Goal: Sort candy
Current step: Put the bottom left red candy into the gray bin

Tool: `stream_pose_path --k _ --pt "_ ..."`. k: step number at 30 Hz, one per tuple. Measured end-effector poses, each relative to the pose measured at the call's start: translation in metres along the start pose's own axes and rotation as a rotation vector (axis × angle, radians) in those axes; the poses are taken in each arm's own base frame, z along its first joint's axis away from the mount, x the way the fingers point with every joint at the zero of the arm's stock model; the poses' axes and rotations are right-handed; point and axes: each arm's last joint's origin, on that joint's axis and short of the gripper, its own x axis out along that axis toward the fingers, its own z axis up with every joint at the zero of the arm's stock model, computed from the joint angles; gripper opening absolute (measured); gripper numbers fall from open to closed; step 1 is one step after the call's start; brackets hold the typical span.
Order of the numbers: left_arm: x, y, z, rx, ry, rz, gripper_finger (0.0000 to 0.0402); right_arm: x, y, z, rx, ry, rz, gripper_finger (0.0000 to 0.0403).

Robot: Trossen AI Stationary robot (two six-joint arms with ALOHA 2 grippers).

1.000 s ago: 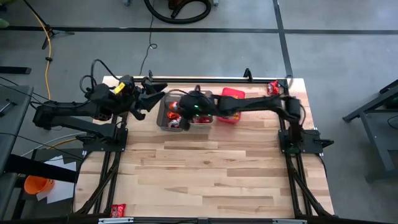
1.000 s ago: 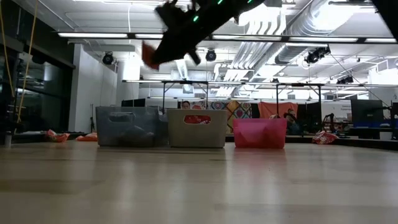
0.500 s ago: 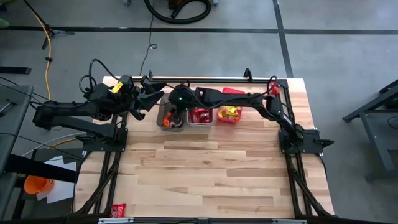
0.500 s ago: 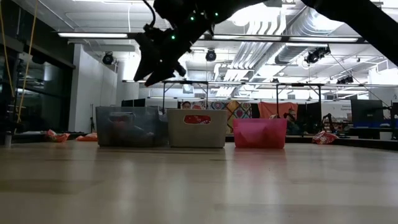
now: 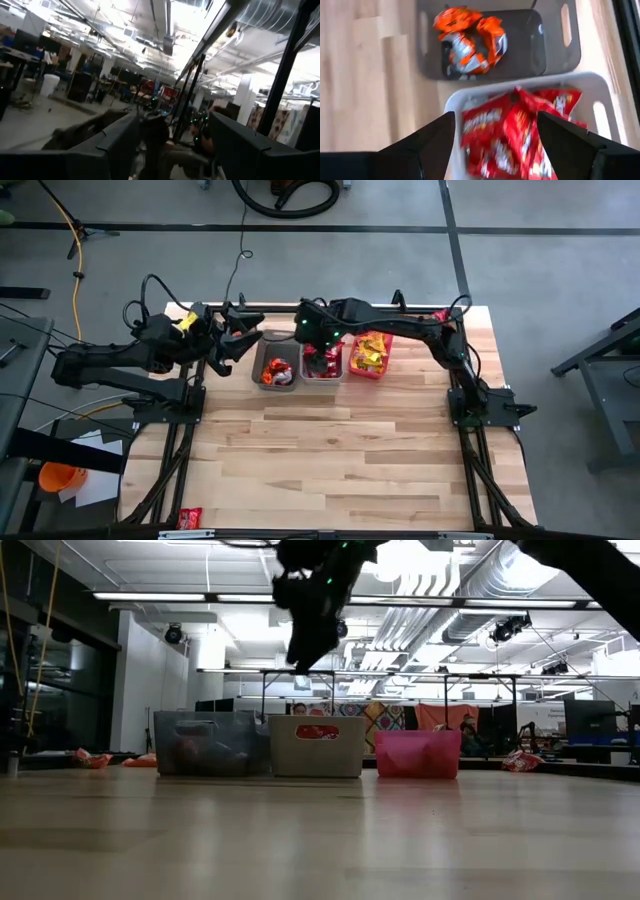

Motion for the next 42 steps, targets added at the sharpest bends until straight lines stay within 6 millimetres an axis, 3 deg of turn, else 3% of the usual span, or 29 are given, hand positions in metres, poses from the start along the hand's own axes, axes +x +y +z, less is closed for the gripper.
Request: stream_pose_path --k 8,12,14,22,25,29,32,36,42 --pt "-0.001 0.003 -0.008 0.028 0.086 0.025 0.0227 -0.053 0.003 -0.007 -0.004 -0.032 -0.002 0.0277" --pt "-0.001 0.003 -0.009 0.052 0.092 0.024 0.0227 -0.069 0.007 -0.030 0.031 -0.029 -0.022 0.0277" --pt "-0.001 0.003 -0.009 0.063 0.097 0.023 0.0227 -0.076 0.009 -0.053 0.078 -0.061 -0.048 0.0277" --pt "0.005 0.005 -0.020 0.113 0.166 0.035 0.0227 -0.098 0.035 -0.178 0.411 -0.232 -0.025 0.0277" --pt "0.012 0.007 -0.030 0.088 0.198 0.046 0.0227 -0.109 0.048 -0.209 0.482 -0.318 0.018 0.0277" --pt "0.025 0.010 -0.052 -0.004 0.288 0.080 0.0227 -0.122 0.057 -0.235 0.497 -0.431 0.041 0.0277" --pt "0.035 0.006 -0.074 -0.138 0.496 0.126 0.0227 -0.126 0.059 -0.245 0.465 -0.470 0.046 0.0277" --pt "0.041 -0.010 -0.100 -0.261 0.977 0.256 0.0227 -0.126 0.058 -0.249 0.372 -0.474 0.019 0.0277" --pt "0.015 -0.046 -0.148 -0.372 1.733 0.549 0.0227 -0.121 0.058 -0.247 0.270 -0.450 -0.014 0.0277"
